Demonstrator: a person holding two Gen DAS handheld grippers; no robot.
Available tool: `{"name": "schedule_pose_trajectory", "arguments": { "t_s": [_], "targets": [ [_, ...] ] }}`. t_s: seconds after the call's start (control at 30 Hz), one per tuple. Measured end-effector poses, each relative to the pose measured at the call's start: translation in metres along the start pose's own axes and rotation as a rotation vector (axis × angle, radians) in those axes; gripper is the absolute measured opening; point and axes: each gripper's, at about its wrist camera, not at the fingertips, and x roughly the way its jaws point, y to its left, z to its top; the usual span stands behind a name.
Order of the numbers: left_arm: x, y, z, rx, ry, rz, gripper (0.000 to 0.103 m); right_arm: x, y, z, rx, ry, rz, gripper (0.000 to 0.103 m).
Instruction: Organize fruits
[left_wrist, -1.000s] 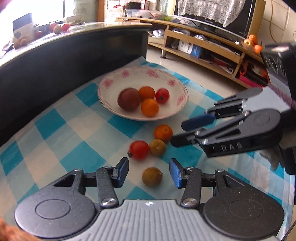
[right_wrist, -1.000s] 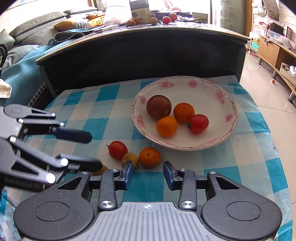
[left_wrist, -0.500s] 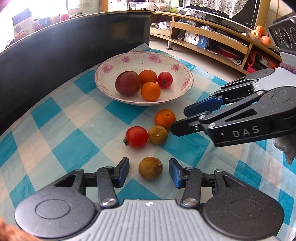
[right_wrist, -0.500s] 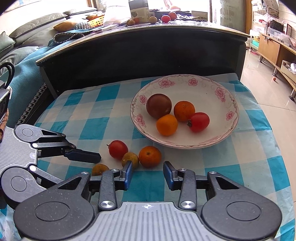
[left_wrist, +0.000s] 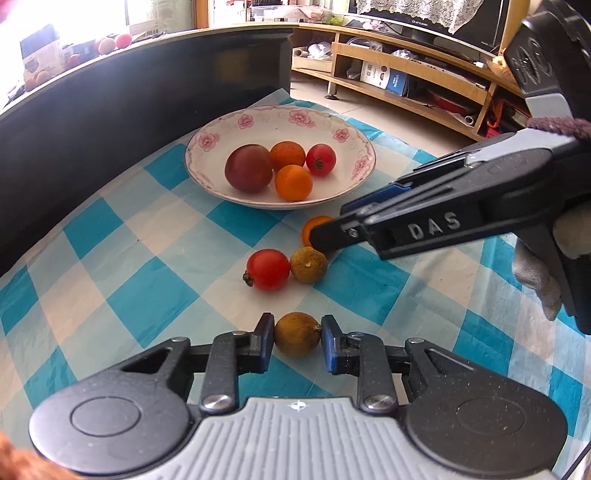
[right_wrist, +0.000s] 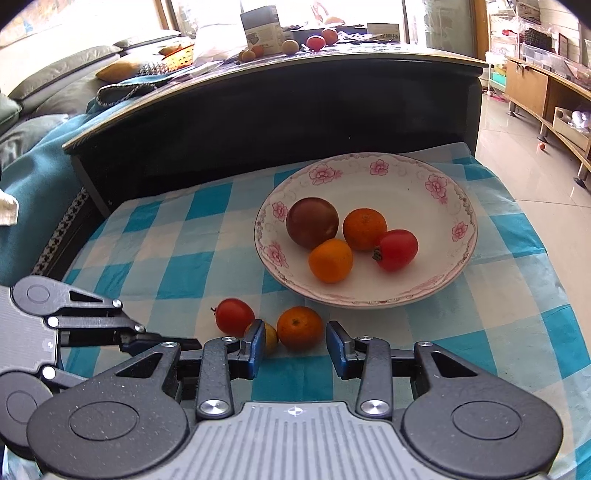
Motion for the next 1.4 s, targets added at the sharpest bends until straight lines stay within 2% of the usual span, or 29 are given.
{"name": "schedule_pose_trajectory", "arguments": {
  "t_s": [0.23,0.33,0.37,0.57,0.67,0.87,1.07,1.4],
  "targets": [
    [0.0,0.003,-0.002,-0.016,0.007,-0.009,0.036,0.01,-0.006,0.002,0.091,-0.007,-0.005,0.035],
    [0.0,0.004,-0.003,-0.016,0.01,-0.01,0.036,0.015,-0.018,0.002,0.19,0.016,0.02,0.033],
    [0.001,0.004,-0.003,-0.016,0.01,-0.011,0.036,0.015,-0.02,0.002,0.197,0.023,0.015,0.03],
    [0.002,0.004,-0.003,-0.012,0.013,-0.012,0.036,0.006,-0.012,0.0,0.106,0.047,0.0,0.021],
    [0.002,0.005,-0.002,-0.01,0.015,-0.013,0.036,0.001,-0.013,0.0,0.093,0.07,-0.001,0.02],
    [0.003,0.006,-0.002,-0.016,0.02,-0.021,0.036,-0.008,-0.017,0.001,0.072,0.125,-0.016,0.021],
    [0.005,0.005,-0.002,-0.013,0.019,-0.018,0.036,-0.011,-0.019,0.001,0.077,0.114,-0.031,0.025],
    [0.004,0.005,-0.003,-0.02,0.017,-0.02,0.036,0.01,-0.005,0.0,0.029,0.114,0.004,0.027]
  ]
}}
